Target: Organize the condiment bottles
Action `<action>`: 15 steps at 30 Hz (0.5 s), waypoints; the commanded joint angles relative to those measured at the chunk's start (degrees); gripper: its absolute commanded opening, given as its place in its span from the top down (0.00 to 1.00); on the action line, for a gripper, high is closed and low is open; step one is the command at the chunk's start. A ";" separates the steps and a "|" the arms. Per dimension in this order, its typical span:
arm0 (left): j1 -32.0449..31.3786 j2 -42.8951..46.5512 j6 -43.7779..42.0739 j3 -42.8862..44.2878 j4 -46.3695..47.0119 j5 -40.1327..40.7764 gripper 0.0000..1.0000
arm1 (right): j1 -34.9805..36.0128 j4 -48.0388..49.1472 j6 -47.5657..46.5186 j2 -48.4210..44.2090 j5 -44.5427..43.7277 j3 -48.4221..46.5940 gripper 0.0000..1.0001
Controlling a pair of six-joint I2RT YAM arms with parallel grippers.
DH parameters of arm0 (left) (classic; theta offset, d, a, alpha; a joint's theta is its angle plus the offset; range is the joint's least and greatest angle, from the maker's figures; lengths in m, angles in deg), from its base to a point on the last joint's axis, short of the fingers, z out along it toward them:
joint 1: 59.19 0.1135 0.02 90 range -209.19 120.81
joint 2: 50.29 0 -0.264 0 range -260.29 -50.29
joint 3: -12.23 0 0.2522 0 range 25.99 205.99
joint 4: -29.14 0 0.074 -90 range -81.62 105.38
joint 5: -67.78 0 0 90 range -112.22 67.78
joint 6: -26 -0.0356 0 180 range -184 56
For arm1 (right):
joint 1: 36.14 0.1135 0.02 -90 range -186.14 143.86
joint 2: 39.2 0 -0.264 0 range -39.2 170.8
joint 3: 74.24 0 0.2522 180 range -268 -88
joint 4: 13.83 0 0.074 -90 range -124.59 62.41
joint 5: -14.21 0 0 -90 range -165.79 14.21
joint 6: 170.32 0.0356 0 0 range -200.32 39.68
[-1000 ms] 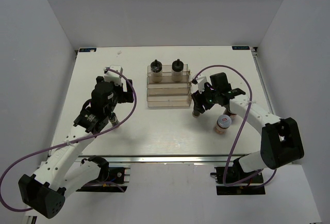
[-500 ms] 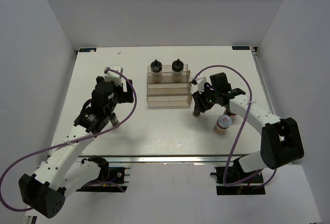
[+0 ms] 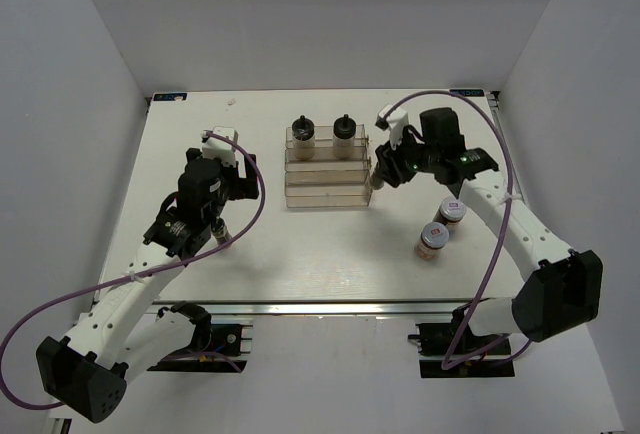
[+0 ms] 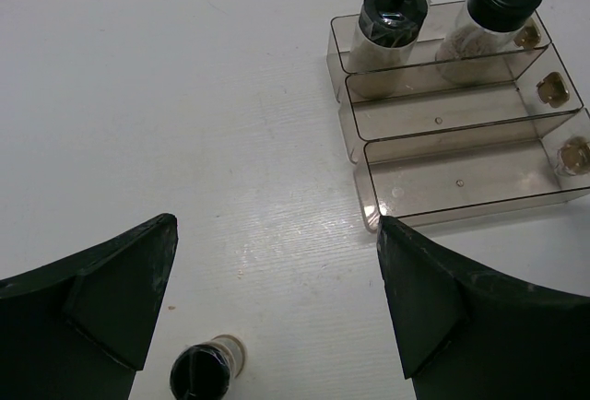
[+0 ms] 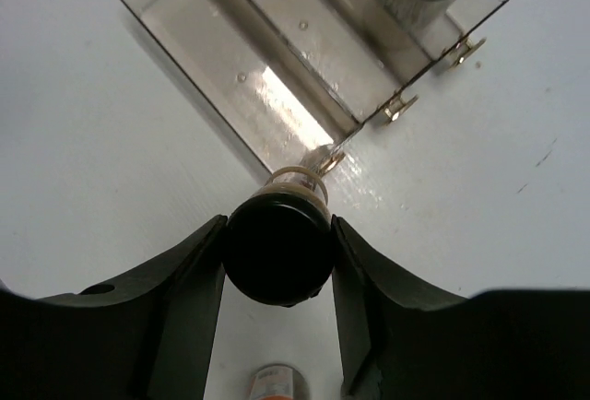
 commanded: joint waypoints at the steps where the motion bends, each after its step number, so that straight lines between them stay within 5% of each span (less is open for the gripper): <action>1: -0.09 0.00 -0.27 -0.68 0.47 1.27 0.02 | 0.37 -0.19 1.48 3.29 2.41 -7.27 1.00; 15: -0.09 -0.62 -1.06 -0.68 -0.14 3.29 0.02 | 1.69 2.00 4.12 23.94 4.00 -26.53 1.00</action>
